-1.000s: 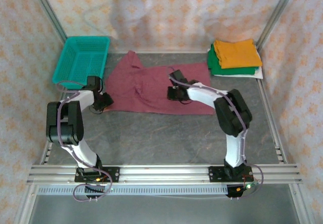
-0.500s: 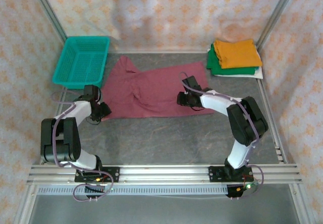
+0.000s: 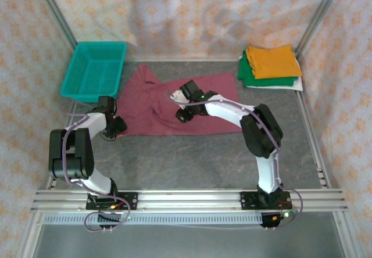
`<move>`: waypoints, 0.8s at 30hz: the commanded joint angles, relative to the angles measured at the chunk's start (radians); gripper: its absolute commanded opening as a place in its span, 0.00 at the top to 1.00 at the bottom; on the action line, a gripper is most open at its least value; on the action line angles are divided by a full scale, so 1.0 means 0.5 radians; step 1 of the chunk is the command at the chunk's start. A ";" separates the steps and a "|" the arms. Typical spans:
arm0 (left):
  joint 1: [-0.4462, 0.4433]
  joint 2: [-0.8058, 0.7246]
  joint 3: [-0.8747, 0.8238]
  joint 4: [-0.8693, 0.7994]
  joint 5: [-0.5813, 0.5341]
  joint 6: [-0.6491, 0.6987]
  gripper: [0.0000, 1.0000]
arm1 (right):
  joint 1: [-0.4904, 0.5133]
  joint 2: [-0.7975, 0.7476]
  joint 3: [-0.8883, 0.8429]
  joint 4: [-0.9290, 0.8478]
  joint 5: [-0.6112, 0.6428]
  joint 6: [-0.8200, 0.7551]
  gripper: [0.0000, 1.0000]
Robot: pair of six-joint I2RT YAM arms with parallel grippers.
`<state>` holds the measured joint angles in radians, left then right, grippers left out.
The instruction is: Fold and stack the t-shirts
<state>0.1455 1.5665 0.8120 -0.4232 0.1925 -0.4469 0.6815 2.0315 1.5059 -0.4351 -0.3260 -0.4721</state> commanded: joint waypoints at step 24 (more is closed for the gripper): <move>0.029 0.092 0.064 -0.009 -0.127 0.047 0.61 | -0.045 0.303 0.330 -0.473 -0.007 -0.485 0.90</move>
<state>0.1471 1.5997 0.8448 -0.4225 0.1638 -0.4427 0.6712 2.1708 1.6432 -0.6445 -0.3595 -0.7254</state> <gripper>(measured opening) 0.386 0.097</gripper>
